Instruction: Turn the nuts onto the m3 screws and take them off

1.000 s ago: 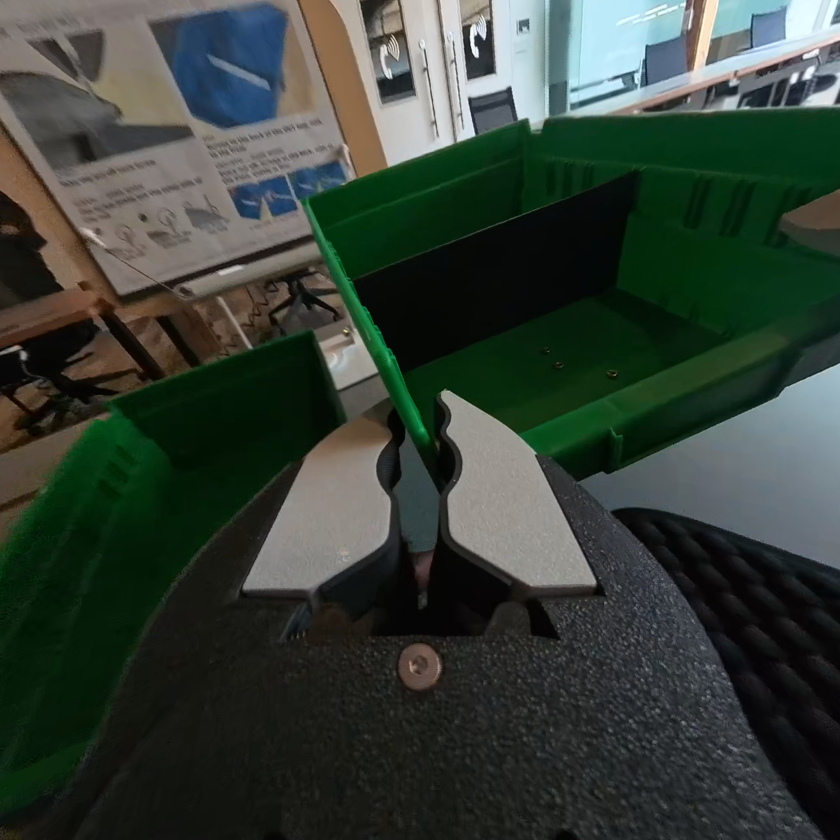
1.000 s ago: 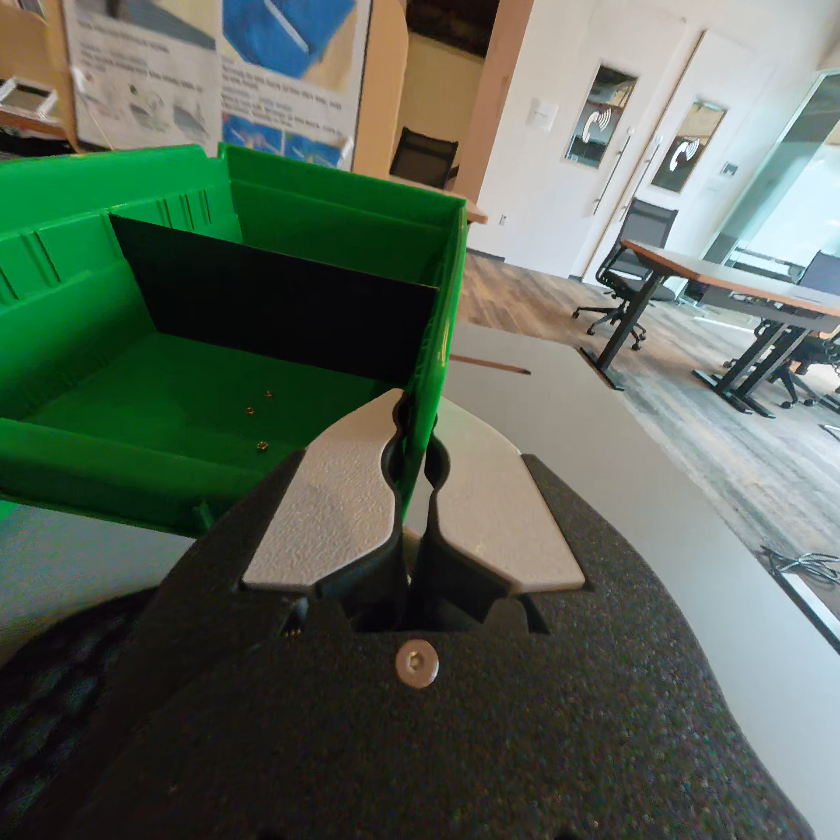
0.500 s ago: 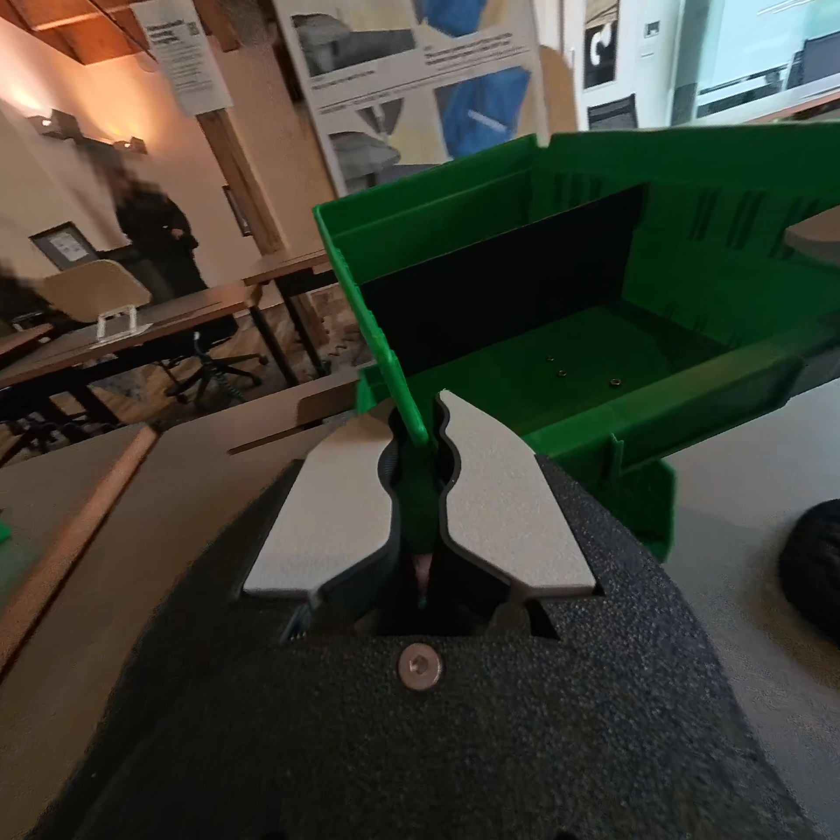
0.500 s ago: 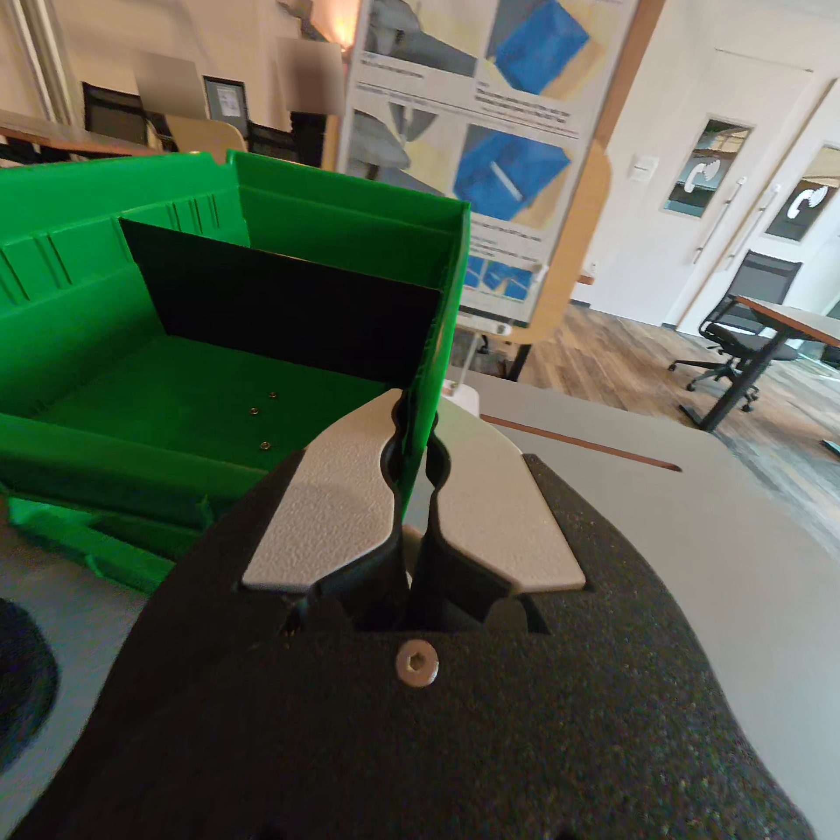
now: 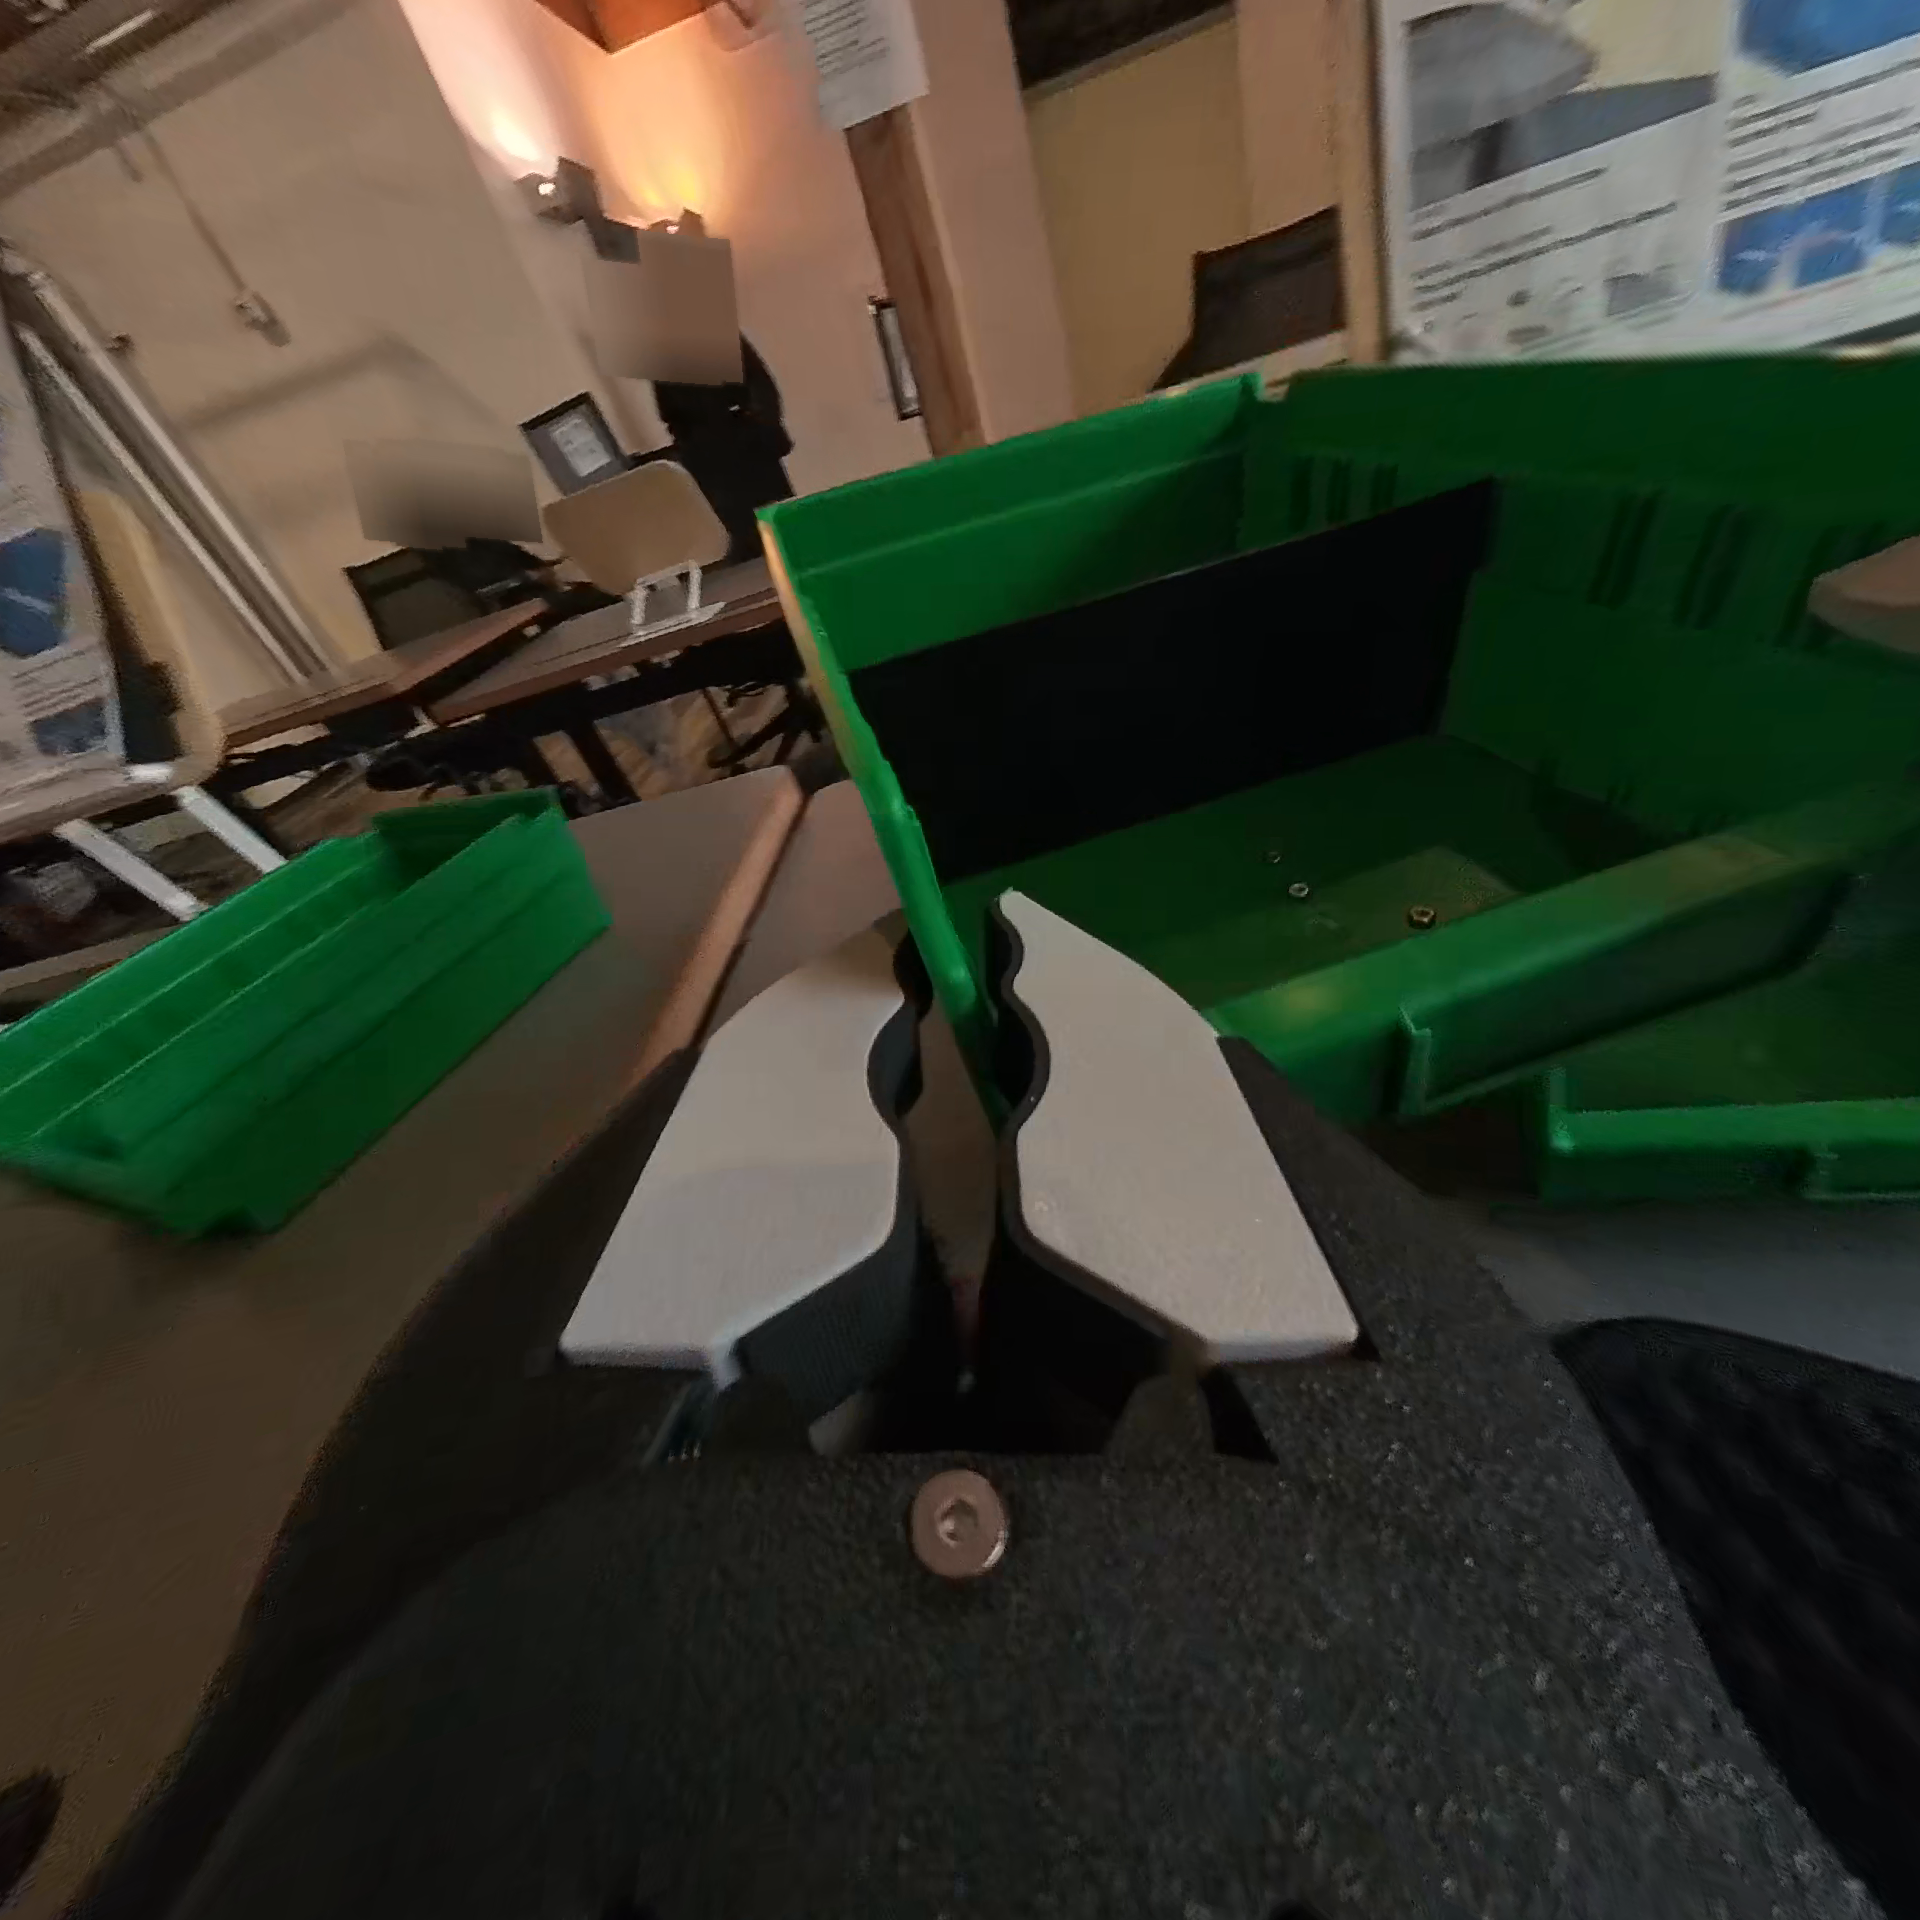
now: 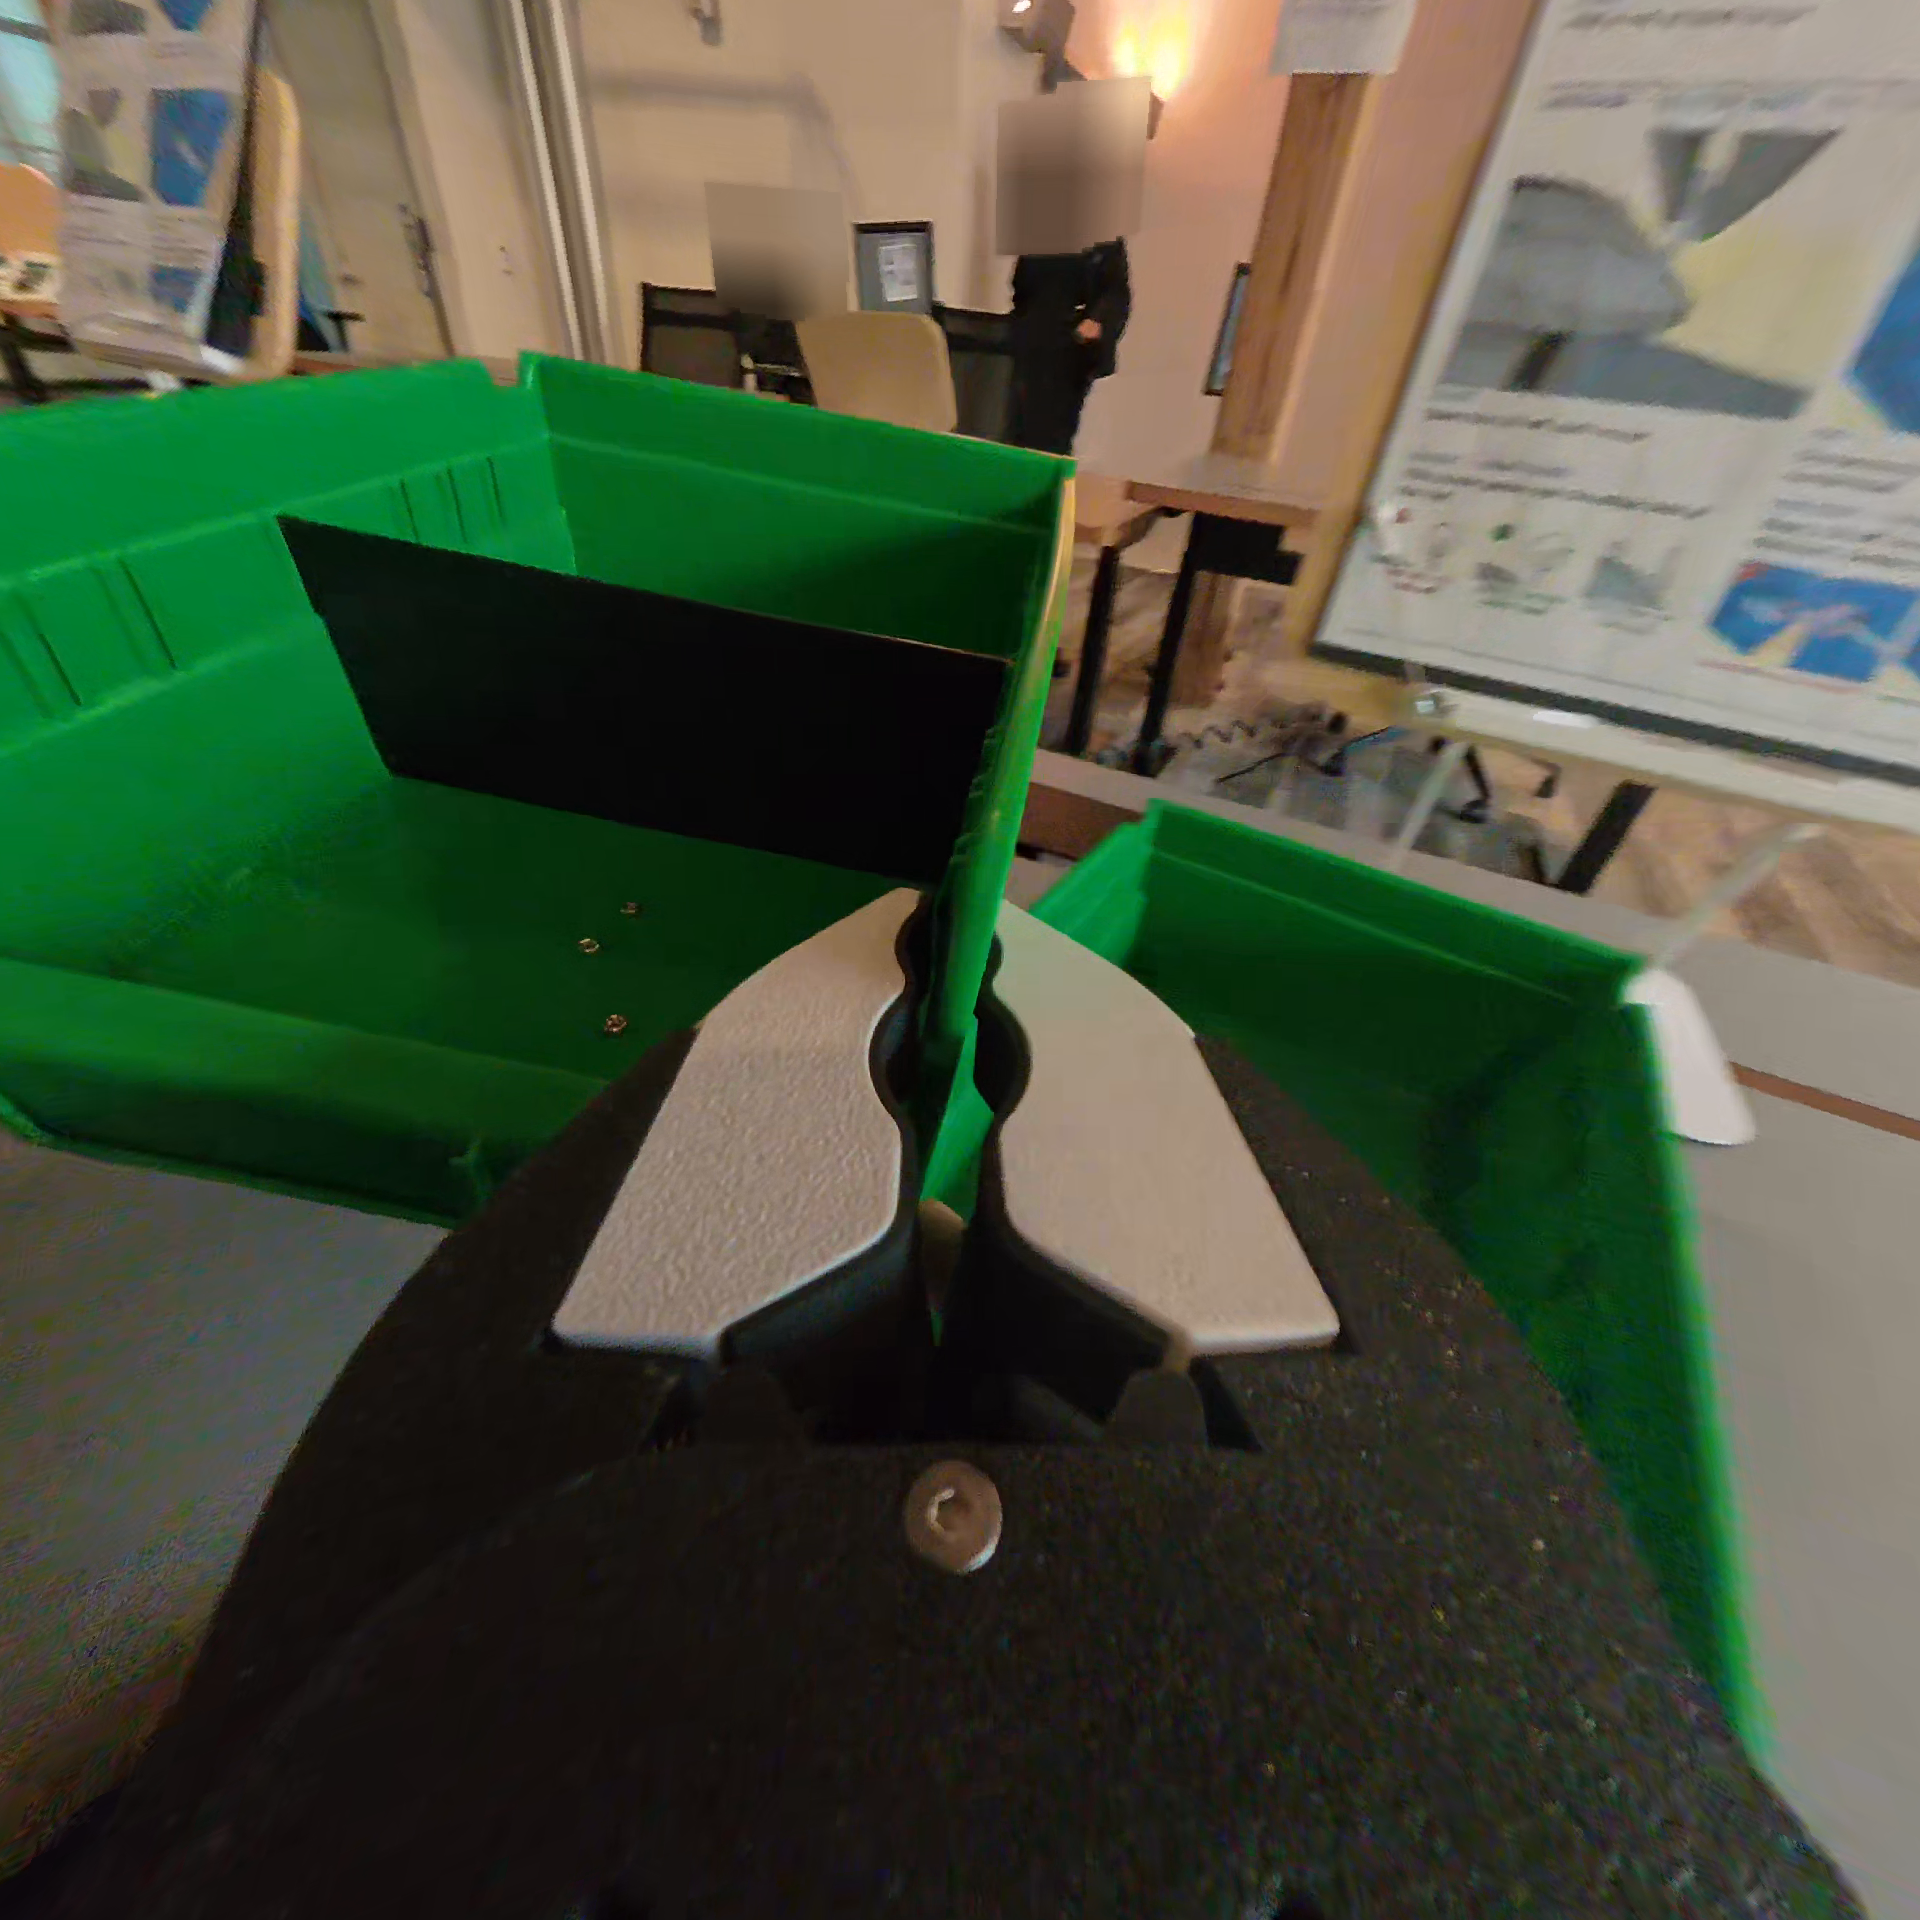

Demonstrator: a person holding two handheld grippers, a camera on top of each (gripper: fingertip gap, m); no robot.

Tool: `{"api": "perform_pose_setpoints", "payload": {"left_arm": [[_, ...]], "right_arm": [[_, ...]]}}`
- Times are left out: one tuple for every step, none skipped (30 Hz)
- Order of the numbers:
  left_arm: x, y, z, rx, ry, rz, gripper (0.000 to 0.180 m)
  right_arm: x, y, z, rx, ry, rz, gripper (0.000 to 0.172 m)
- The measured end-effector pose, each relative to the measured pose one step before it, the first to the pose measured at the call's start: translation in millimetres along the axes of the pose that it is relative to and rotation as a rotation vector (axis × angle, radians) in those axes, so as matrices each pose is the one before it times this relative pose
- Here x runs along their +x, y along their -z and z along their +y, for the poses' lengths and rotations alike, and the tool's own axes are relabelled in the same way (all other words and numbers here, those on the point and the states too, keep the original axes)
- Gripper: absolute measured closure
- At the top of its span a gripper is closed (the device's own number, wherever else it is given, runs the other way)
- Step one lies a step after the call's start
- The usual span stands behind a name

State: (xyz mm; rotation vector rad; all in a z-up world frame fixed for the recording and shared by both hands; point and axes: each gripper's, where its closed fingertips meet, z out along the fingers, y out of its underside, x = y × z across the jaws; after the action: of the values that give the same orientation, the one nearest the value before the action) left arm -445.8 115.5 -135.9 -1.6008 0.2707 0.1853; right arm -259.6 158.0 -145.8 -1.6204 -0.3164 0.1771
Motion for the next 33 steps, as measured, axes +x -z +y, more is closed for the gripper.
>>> {"api": "perform_pose_setpoints", "payload": {"left_arm": [[-10.70, 1.87, 5.19, -0.0035, -0.0044, -0.0239, 0.172], [-10.17, 1.31, 6.51, -0.0086, -0.0023, -0.0230, 0.173], [-9.32, 0.86, 7.49, -0.0115, 0.0010, -0.0188, 0.173], [-8.38, 0.29, 8.44, -0.0127, 0.0058, -0.0146, 0.174], [-7.46, -0.04, 9.18, -0.0140, 0.0078, -0.0107, 0.174], [-6.57, -0.35, 9.75, -0.0151, 0.0065, -0.0088, 0.174], [-5.71, -0.71, 9.63, -0.0149, 0.0066, -0.0076, 0.175], [-4.62, -0.88, 9.19, -0.0137, 0.0065, -0.0056, 0.175], [-3.88, -1.10, 8.33, -0.0112, 0.0064, -0.0040, 0.176], [-3.28, -1.34, 7.42, -0.0078, 0.0066, -0.0031, 0.176], [-2.67, -1.55, 6.88, -0.0084, 0.0051, -0.0011, 0.176], [-1.99, -1.75, 6.22, -0.0087, 0.0052, 0.0006, 0.176], [-1.43, -1.72, 5.55, -0.0069, 0.0056, 0.0011, 0.176], [-1.03, -1.90, 5.01, -0.0042, 0.0063, 0.0019, 0.176], [-0.55, -1.99, 4.67, -0.0037, 0.0062, 0.0048, 0.177], [-0.17, -2.17, 4.37, -0.0035, 0.0075, 0.0067, 0.176], [-0.08, -2.22, 4.11, -0.0015, 0.0090, 0.0070, 0.176], [-0.06, -2.49, 4.03, -0.0016, 0.0089, 0.0067, 0.177], [-0.22, -2.71, 3.96, -0.0034, 0.0080, 0.0058, 0.177], [-0.16, -3.18, 4.04, -0.0040, 0.0083, 0.0068, 0.177], [-0.17, -3.52, 3.75, -0.0033, 0.0102, 0.0101, 0.177], [-0.31, -3.80, 3.72, -0.0025, 0.0096, 0.0121, 0.177], [-0.83, -3.43, 2.60, 0.0024, 0.0094, 0.0103, 0.177], [-1.45, -2.73, 1.05, 0.0059, 0.0079, 0.0059, 0.178], [-1.79, -2.34, 0.51, 0.0031, 0.0081, 0.0029, 0.178], [-1.61, -2.00, 0.13, 0.0047, 0.0130, 0.0065, 0.178], [-1.32, -2.28, 0.29, 0.0043, 0.0126, 0.0091, 0.178], [-0.78, -2.44, 0.55, 0.0025, 0.0069, 0.0095, 0.179], [-0.26, -2.42, 0.49, 0.0026, 0.0060, 0.0110, 0.179], [0.12, -1.99, -0.07, 0.0026, 0.0081, 0.0126, 0.179], [0.18, -1.82, -0.34, 0.0012, 0.0029, 0.0110, 0.179], [0.21, -1.87, -0.69, 0.0014, 0.0034, 0.0106, 0.179], [0.26, -2.05, -1.02, 0.0032, 0.0081, 0.0117, 0.179]], "right_arm": [[-12.02, -6.74, 4.17, -0.0057, -0.0146, -0.0232, 0.167], [-11.46, -6.46, 4.68, -0.0051, -0.0076, -0.0185, 0.168], [-10.82, -5.86, 5.11, -0.0079, -0.0001, -0.0133, 0.167], [-10.20, -5.03, 4.98, -0.0090, 0.0019, -0.0110, 0.168], [-9.33, -4.29, 4.65, -0.0075, 0.0043, -0.0082, 0.168], [-8.47, -4.16, 4.97, -0.0105, 0.0081, -0.0062, 0.168], [-7.68, -3.67, 4.71, -0.0084, 0.0102, -0.0049, 0.168], [-6.59, -3.64, 4.88, -0.0083, 0.0075, -0.0034, 0.168], [-5.78, -3.45, 5.36, -0.0096, 0.0043, -0.0027, 0.168], [-5.08, -3.20, 5.26, -0.0108, 0.0025, -0.0035, 0.168], [-4.20, -2.83, 5.00, -0.0106, 0.0024, -0.0022, 0.168], [-3.32, -2.42, 4.59, -0.0100, 0.0057, 0.0007, 0.167], [-2.70, -1.92, 3.96, -0.0084, 0.0062, 0.0027, 0.167], [-2.02, -1.43, 3.53, -0.0064, 0.0062, 0.0050, 0.167], [-1.36, -1.20, 3.25, -0.0056, 0.0101, 0.0071, 0.167], [-0.95, -0.86, 2.46, -0.0034, 0.0098, 0.0073, 0.167], [-0.85, -0.72, 2.17, -0.0033, 0.0089, 0.0071, 0.167], [-0.68, -0.79, 2.06, -0.0036, 0.0093, 0.0086, 0.166], [-0.69, -0.61, 1.81, -0.0027, 0.0119, 0.0095, 0.166], [-0.62, -0.64, 1.73, -0.0034, 0.0132, 0.0098, 0.166], [-0.79, -0.66, 2.03, -0.0047, 0.0119, 0.0094, 0.166], [-0.79, -0.70, 2.26, -0.0050, 0.0114, 0.0085, 0.165], [-1.19, -0.77, 2.54, -0.0043, 0.0136, 0.0085, 0.165], [-1.54, -0.01, 1.30, 0.0070, 0.0131, 0.0093, 0.164], [-1.80, 0.40, 0.70, 0.0055, 0.0116, 0.0070, 0.164], [-1.94, 0.32, 0.94, -0.0030, 0.0084, 0.0024, 0.163], [-1.94, 0.44, 1.26, -0.0070, 0.0049, -0.0008, 0.162], [-1.40, 0.85, 1.63, -0.0090, 0.0039, 0.0024, 0.161], [-1.24, 1.23, 2.17, -0.0089, 0.0088, 0.0024, 0.160], [-1.19, 1.39, 2.10, -0.0089, 0.0072, -0.0021, 0.160], [-1.01, 1.62, 1.49, -0.0083, 0.0025, -0.0048, 0.158], [-0.84, 1.80, 1.14, -0.0083, 0.0019, -0.0037, 0.157], [-0.68, 1.80, 0.67, -0.0031, 0.0039, -0.0029, 0.156]]}}
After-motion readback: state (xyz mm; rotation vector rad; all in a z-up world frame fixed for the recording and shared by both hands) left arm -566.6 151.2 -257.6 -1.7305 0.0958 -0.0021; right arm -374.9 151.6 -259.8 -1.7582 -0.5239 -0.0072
